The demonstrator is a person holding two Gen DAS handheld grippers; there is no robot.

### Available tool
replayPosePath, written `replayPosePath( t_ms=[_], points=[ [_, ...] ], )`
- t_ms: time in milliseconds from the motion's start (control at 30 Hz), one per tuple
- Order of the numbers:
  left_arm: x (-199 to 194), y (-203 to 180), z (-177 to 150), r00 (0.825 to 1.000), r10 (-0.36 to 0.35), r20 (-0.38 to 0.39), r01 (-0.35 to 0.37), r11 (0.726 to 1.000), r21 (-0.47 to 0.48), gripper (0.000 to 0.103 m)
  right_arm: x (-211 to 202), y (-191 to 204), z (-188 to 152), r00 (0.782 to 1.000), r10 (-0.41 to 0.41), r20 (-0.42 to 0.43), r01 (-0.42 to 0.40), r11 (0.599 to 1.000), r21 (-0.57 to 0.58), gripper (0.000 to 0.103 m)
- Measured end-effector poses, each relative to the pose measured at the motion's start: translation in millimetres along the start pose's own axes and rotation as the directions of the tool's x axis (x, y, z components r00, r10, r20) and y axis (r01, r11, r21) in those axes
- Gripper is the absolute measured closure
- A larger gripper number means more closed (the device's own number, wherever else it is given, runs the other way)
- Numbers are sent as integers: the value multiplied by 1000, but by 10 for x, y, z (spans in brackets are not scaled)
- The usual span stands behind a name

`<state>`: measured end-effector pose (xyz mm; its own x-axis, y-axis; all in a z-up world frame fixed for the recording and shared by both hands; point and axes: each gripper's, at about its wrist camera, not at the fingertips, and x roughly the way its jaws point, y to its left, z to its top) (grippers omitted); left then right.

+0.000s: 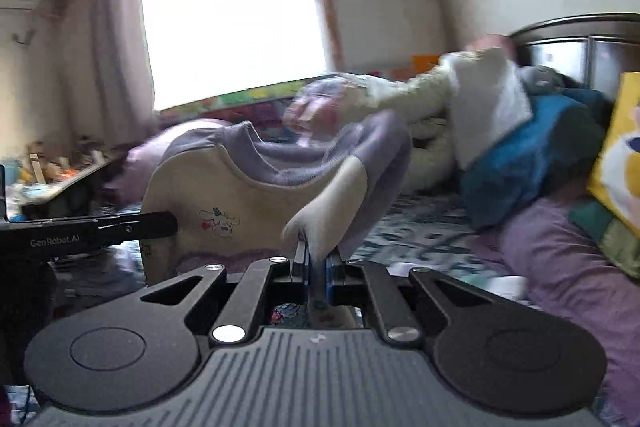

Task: Fold clothes
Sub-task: 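Lift the sweatshirt by both cuffs and carry it onto open quilt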

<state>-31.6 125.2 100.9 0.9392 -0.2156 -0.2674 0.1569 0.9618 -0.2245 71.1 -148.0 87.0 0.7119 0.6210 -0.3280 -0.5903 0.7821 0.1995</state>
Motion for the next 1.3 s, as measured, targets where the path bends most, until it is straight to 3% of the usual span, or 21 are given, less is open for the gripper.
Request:
replayPosePath(
  t_ms=[233,600,900,1300],
  points=[
    [-840,355,-97,994,106,41,-104,994,-36,100,52,627,0,983,183,-25,-182,983,24,94],
    [-1772,748,-374,972,228,57,-222,971,-89,100,222,1778,-205,930,354,-102,-357,934,-12,94],
    [-1784,1144,-641,963,269,-27,-270,950,-158,99,491,2095,-455,891,407,-202,-414,910,4,94],
    [-1611,1507,-770,960,274,-51,-278,944,-176,99,940,2181,-638,867,423,-265,-427,903,45,94]
  ],
)
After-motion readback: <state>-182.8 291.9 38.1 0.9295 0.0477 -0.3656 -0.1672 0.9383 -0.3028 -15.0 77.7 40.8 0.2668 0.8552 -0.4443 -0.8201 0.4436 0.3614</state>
